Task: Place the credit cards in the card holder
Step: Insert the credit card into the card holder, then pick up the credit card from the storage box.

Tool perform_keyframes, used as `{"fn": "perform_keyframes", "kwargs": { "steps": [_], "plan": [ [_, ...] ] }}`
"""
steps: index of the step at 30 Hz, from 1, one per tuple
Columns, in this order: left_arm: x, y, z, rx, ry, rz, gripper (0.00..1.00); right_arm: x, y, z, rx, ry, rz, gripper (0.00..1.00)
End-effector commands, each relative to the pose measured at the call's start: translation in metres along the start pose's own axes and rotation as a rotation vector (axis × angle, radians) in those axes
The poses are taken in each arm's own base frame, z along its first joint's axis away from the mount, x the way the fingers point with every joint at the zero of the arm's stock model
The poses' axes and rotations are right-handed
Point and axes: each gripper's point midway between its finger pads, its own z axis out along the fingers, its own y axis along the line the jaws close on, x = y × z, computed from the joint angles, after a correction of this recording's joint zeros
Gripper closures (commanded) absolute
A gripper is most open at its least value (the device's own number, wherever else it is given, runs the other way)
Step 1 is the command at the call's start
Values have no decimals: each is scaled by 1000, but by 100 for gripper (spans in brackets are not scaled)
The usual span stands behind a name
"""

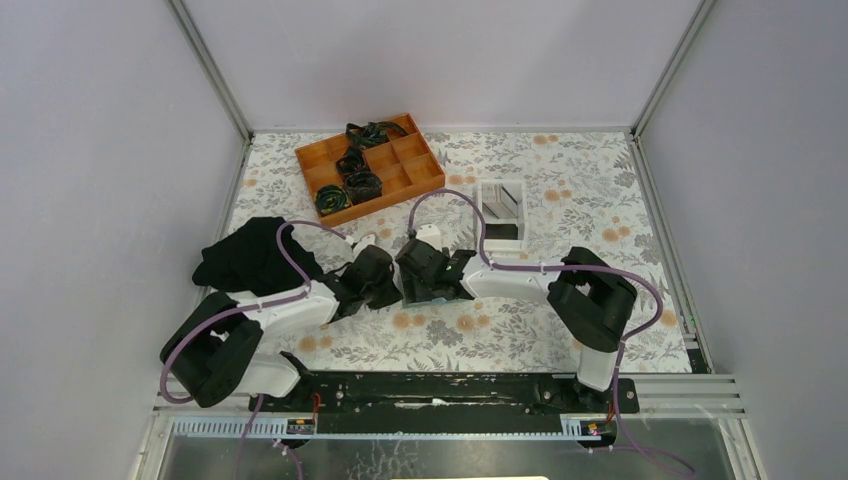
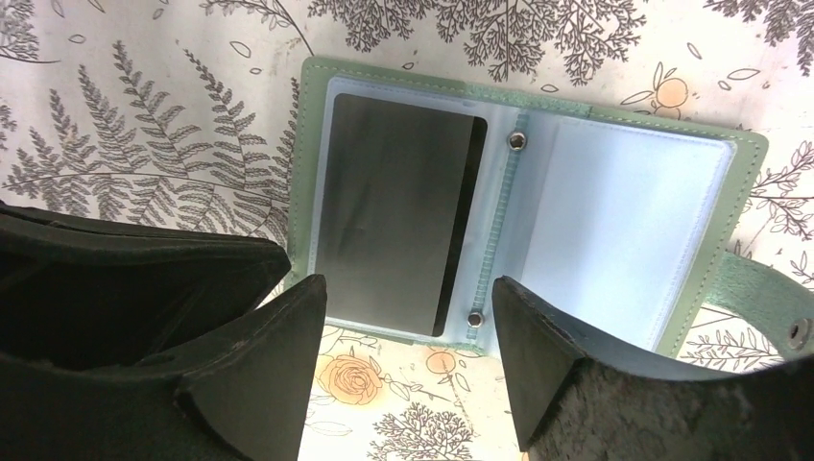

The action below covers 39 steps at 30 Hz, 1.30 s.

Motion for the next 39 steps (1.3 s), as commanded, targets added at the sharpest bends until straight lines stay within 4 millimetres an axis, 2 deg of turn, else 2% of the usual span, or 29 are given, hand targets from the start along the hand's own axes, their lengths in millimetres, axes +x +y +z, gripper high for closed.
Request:
{"fn": "perform_keyframes", "kwargs": {
  "steps": [1, 7, 12, 19, 22, 25, 32, 39],
  "plan": [
    [-14, -1, -7, -7, -54, -6, 100, -30, 0, -21, -8, -86, -4, 28],
    [-18, -3, -11, -5, -69, -4, 100, -75, -10, -37, 2, -139, 11, 28],
    [-20, -2, -13, -9, -75, -7, 100, -123, -46, -47, 40, -182, 56, 27],
    [-33, -5, -23, -15, -118, 8, 100, -189, -99, -62, 109, -277, 91, 25],
    [-38, -7, -27, -16, -133, 11, 99, -208, -119, -66, 112, -316, 134, 30],
    [-42, -9, -29, -15, -145, 12, 98, -218, -143, -62, 107, -314, 196, 36],
    [-47, -13, -31, -15, -155, 10, 98, -219, -189, -48, 181, -278, 227, 33],
    [-49, -17, -27, -20, -148, 8, 98, -213, -221, -24, 206, -220, 262, 31]
  ]
}}
